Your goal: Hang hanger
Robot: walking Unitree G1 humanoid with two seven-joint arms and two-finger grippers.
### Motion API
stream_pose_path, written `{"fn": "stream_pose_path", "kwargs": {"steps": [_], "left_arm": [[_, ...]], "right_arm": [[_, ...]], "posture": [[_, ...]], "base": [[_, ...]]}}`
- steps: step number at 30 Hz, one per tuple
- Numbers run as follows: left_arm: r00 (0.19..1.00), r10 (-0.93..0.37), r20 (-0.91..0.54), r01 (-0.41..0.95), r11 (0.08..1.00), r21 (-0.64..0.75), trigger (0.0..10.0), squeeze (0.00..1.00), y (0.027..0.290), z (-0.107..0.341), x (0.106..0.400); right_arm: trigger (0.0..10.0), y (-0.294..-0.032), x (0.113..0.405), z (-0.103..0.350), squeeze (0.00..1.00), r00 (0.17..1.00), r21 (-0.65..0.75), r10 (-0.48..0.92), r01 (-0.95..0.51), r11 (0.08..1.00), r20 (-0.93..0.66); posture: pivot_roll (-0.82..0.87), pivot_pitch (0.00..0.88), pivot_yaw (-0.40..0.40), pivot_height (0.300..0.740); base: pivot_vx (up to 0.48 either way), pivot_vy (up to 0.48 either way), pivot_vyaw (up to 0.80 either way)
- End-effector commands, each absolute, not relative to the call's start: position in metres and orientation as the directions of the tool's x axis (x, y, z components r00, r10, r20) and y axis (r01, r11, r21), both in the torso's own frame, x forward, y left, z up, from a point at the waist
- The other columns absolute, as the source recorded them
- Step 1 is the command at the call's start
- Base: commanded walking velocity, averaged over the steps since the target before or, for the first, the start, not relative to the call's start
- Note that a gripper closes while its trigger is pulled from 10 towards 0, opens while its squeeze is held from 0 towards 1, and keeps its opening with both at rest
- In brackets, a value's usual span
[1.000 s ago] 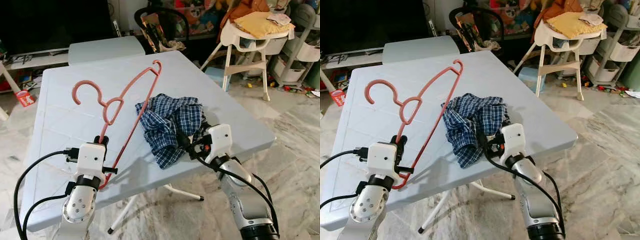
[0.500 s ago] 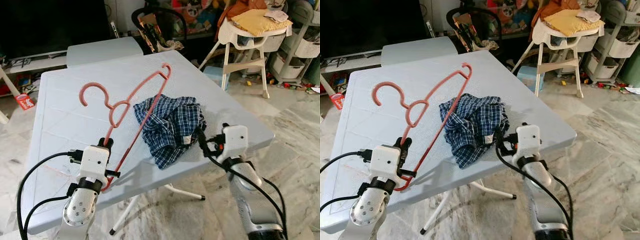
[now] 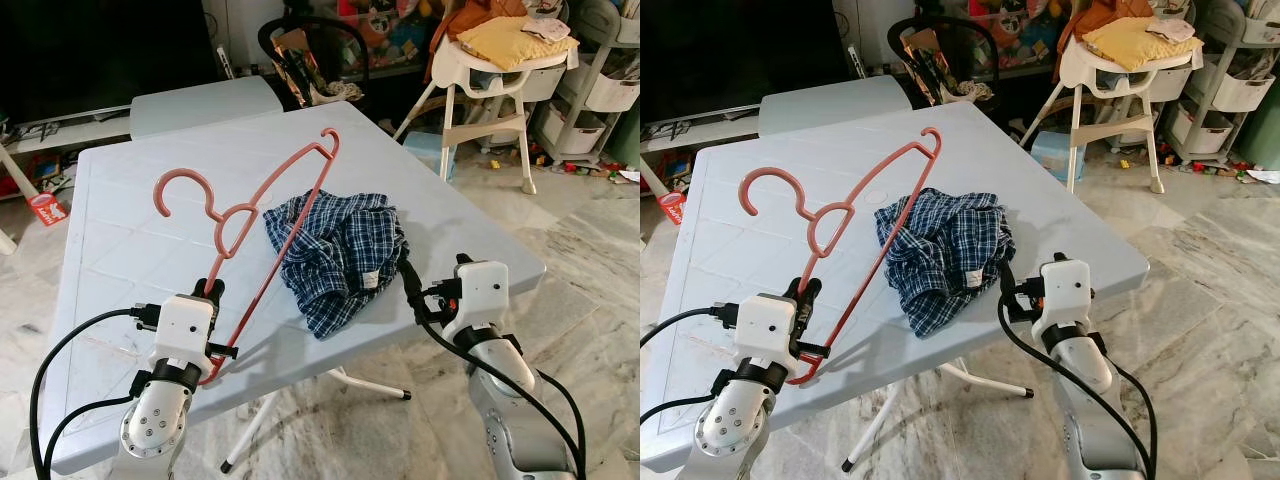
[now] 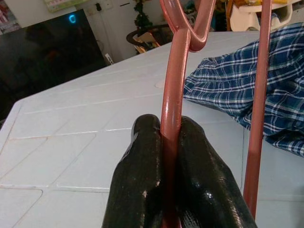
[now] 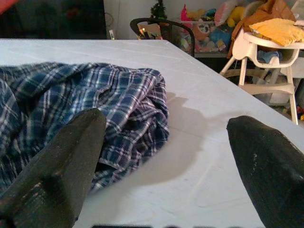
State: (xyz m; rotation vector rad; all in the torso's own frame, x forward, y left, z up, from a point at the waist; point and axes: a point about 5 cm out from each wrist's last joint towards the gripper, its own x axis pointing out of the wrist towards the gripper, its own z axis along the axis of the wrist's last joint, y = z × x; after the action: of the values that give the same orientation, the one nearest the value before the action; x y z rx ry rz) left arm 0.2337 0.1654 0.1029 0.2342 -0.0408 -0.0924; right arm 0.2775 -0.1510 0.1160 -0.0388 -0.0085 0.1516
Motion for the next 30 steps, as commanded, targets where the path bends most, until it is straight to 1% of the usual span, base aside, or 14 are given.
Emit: {"fn": "stream_pose_path", "kwargs": {"steps": [1,4,7,26,30], "left_arm": [[0.996,-0.086,-0.031,0.09,0.971,0.221,10.0,0.0,0.167,0.091,0.231],[0.994,-0.101,-0.044,0.107,0.975,0.196,10.0,0.0,0.163,0.089,0.234],[0.994,-0.106,-0.036,0.111,0.973,0.2,10.0,0.0,0.161,0.09,0.236],[0.995,-0.094,-0.041,0.101,0.975,0.2,10.0,0.0,0.161,0.09,0.235],[0.995,-0.093,-0.044,0.1,0.975,0.2,10.0,0.0,0.162,0.089,0.236]], "right_arm": [[10.0,-0.144,0.281,0.124,0.0,0.985,-0.037,0.167,-0.166,0.985,0.028],[10.0,-0.139,0.281,0.123,0.0,0.979,-0.038,0.204,-0.203,0.978,0.016],[10.0,-0.138,0.283,0.124,0.0,0.976,-0.037,0.219,-0.219,0.975,0.013],[10.0,-0.134,0.289,0.123,0.0,0.97,-0.02,0.244,-0.244,0.97,-0.003],[10.0,-0.137,0.29,0.122,0.0,0.973,-0.009,0.229,-0.23,0.973,-0.013]], "posture": [[-0.03,0.0,0.036,0.74],[-0.03,0.0,0.031,0.74],[-0.03,0.0,0.028,0.74],[-0.02,0.0,0.021,0.74],[-0.02,0.0,0.024,0.74]], "base": [[0.0,0.0,0.0],[-0.182,0.0,-0.34],[-0.29,0.0,-0.17],[-0.324,0.0,0.0],[-0.323,0.0,0.0]]}}
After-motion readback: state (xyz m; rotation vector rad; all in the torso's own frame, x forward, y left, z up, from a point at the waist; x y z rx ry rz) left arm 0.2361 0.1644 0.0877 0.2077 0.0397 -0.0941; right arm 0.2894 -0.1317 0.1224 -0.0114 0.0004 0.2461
